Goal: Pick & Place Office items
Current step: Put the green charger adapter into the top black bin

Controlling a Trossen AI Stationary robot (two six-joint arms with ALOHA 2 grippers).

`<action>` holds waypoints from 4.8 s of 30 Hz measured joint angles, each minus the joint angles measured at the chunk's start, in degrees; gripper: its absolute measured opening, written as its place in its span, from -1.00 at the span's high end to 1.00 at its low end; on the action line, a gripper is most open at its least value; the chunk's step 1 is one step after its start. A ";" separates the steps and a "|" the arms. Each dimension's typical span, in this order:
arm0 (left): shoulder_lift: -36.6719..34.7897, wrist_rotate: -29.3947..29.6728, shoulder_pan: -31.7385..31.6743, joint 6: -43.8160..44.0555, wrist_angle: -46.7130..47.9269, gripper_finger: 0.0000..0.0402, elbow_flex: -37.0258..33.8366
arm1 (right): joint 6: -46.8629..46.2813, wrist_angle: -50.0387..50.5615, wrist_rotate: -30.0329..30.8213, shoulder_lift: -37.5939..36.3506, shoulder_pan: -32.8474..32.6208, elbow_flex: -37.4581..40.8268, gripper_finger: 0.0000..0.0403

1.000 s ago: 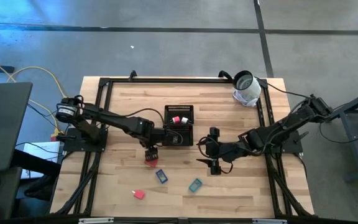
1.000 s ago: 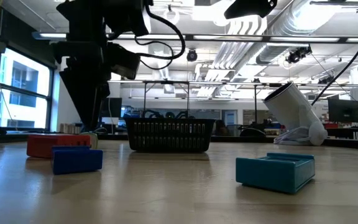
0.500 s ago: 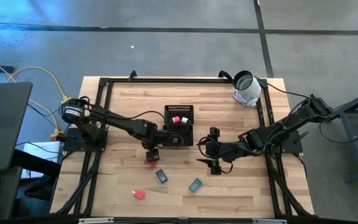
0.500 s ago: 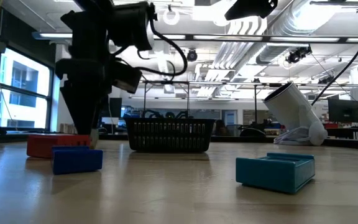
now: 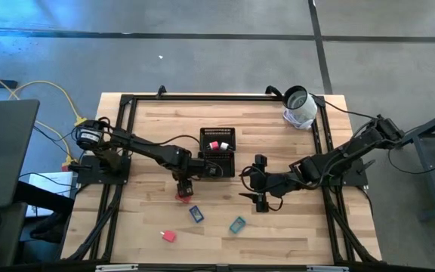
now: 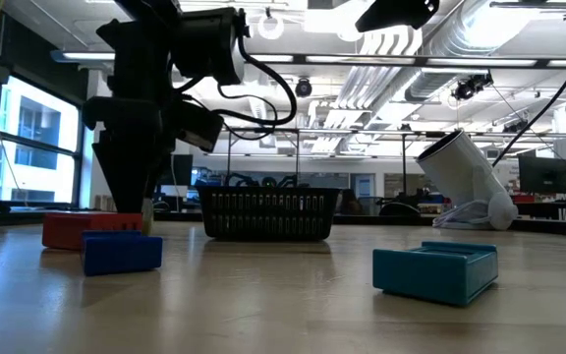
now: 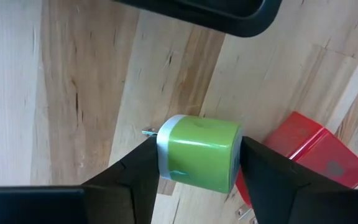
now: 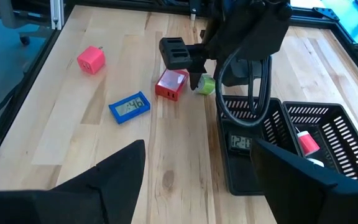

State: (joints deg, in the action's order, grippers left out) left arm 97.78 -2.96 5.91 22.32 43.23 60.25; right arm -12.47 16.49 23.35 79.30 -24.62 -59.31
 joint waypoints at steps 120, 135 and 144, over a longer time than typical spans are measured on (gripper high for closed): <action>-21.11 -10.02 -6.94 15.06 -51.95 0.09 0.55 | 40.17 -31.87 19.16 3.64 2.73 0.00 -0.38; -21.11 -11.06 -6.93 14.10 -53.64 0.09 0.55 | 39.54 -34.38 15.02 3.64 5.31 0.00 -0.25; -21.13 -11.28 -6.93 14.82 -53.34 0.09 0.55 | 40.25 -34.67 14.52 3.64 5.29 0.00 0.42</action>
State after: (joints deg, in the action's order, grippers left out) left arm 76.65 -14.24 -1.02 37.15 -10.12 60.80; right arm 27.78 -18.18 37.88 82.94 -19.33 -59.31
